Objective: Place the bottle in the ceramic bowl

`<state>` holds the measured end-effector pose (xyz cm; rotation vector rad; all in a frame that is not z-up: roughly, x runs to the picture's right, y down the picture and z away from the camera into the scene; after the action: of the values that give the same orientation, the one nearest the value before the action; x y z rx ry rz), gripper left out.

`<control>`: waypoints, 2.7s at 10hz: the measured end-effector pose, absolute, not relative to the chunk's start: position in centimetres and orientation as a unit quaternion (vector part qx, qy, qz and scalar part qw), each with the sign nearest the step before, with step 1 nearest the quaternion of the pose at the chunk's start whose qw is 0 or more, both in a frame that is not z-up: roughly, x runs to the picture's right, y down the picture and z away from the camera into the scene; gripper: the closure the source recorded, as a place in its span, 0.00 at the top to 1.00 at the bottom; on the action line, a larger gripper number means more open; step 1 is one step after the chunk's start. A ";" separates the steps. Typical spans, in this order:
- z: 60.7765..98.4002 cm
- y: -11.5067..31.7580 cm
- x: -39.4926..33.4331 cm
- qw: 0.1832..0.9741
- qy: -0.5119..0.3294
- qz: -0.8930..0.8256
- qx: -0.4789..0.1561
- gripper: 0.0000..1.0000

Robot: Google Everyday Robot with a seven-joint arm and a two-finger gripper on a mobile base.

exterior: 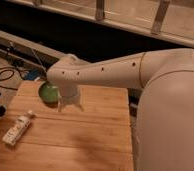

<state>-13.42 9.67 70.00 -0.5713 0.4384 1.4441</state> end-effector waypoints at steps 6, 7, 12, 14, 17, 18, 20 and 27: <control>71.4 9.4 -28.5 0.713 0.152 0.634 -0.258 0.65; 71.3 9.7 -31.1 0.722 0.145 0.623 -0.262 0.65; 71.4 9.6 -31.9 0.726 0.145 0.620 -0.259 0.65; 71.6 9.6 -32.5 0.729 0.135 0.617 -0.265 0.65; 71.9 9.8 -35.7 0.739 0.124 0.601 -0.278 0.65; 72.4 9.7 -36.6 0.742 0.122 0.597 -0.281 0.65; 73.3 10.0 -40.1 0.749 0.120 0.581 -0.293 0.65; 78.2 13.3 -41.3 0.741 0.168 0.572 -0.309 0.65</control>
<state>-41.32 13.28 78.17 -0.6784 0.3685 1.2544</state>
